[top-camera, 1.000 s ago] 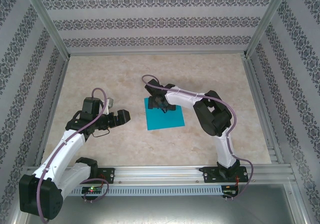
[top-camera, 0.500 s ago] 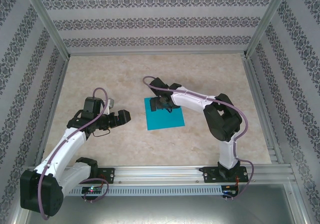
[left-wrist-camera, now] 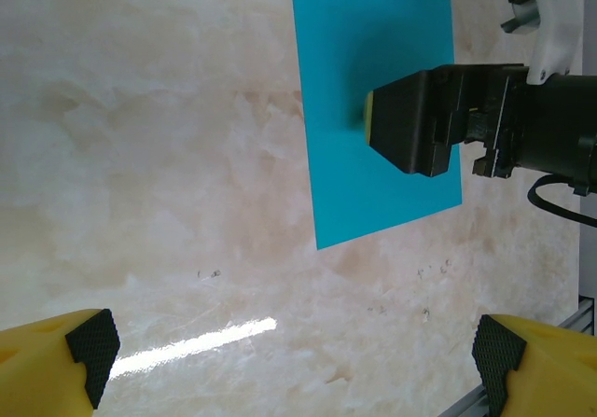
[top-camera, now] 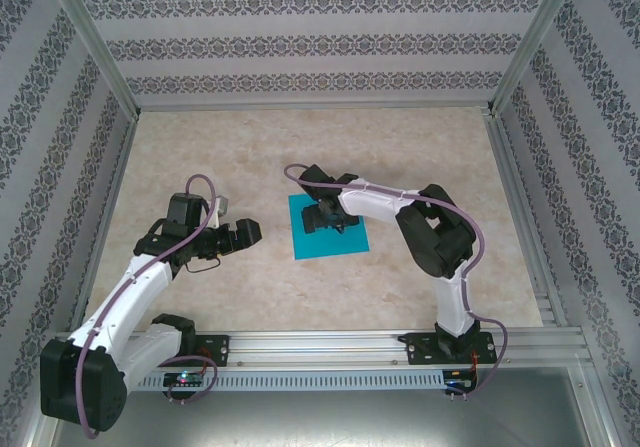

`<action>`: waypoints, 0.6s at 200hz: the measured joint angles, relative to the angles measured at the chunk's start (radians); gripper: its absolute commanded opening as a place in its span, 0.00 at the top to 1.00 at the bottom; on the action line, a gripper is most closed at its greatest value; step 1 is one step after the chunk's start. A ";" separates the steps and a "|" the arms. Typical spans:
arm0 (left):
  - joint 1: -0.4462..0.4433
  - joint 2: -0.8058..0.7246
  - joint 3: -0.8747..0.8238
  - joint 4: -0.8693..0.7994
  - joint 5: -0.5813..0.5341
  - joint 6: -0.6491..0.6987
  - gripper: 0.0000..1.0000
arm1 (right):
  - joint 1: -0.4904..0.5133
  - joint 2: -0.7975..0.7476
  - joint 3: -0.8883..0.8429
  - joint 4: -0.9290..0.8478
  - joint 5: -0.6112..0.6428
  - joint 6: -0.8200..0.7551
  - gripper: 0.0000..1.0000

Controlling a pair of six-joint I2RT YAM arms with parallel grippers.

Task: Fold a paper plane with a square sheet of paper (pick it up from the middle)
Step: Move the square sheet of paper to the center of the table.

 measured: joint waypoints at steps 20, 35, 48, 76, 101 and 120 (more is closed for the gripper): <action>0.000 -0.011 0.000 0.000 0.000 -0.003 0.00 | 0.000 0.010 0.009 0.001 0.010 0.022 0.09; 0.000 -0.016 0.000 0.000 0.000 -0.004 0.00 | 0.000 0.016 0.014 0.001 0.016 0.050 0.09; 0.000 -0.017 0.000 0.000 0.000 -0.004 0.00 | 0.000 0.026 0.029 -0.010 0.022 0.083 0.09; 0.000 -0.017 0.000 0.000 0.000 -0.008 0.00 | 0.002 0.038 0.045 -0.018 0.040 0.161 0.09; 0.000 -0.017 0.000 0.000 0.000 -0.008 0.00 | 0.006 0.051 0.067 -0.034 0.060 0.204 0.09; 0.000 -0.018 -0.001 0.000 0.000 -0.008 0.00 | 0.007 0.054 0.072 -0.040 0.063 0.207 0.08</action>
